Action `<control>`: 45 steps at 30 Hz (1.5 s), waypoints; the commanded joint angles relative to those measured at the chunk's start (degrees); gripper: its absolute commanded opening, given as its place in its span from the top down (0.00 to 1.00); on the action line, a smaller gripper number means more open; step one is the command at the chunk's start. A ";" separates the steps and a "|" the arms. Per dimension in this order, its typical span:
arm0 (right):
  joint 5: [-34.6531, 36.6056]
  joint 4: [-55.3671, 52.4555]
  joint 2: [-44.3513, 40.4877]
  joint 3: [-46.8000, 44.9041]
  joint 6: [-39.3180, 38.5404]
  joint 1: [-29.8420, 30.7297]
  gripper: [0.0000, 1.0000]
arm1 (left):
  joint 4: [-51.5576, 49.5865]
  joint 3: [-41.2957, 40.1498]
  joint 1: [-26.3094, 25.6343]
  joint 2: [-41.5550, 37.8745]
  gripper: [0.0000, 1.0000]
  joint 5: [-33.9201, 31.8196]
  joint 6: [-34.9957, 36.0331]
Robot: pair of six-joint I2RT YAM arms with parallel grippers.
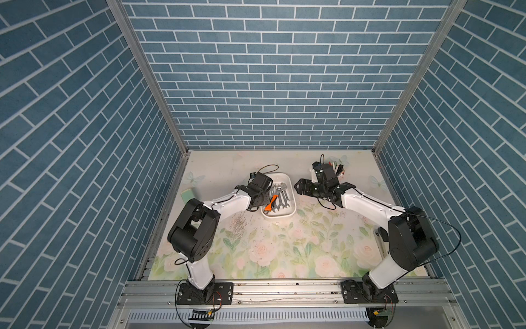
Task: Take out the wrench from the storage box
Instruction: Move the storage box to the center of the board, then pick up the wrench from the storage box.
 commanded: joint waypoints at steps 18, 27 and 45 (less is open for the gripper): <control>3.59 -6.27 -10.61 -8.09 5.47 4.75 0.33 | -8.16 3.86 -9.74 -11.91 0.31 -1.61 15.62; 8.40 -7.80 -17.91 -13.79 3.87 1.70 0.29 | -14.51 14.45 -13.46 2.50 0.32 -0.93 22.52; 4.29 -9.45 -23.32 -19.97 0.63 -7.19 0.28 | -11.22 16.50 -12.45 15.21 0.46 -1.44 23.23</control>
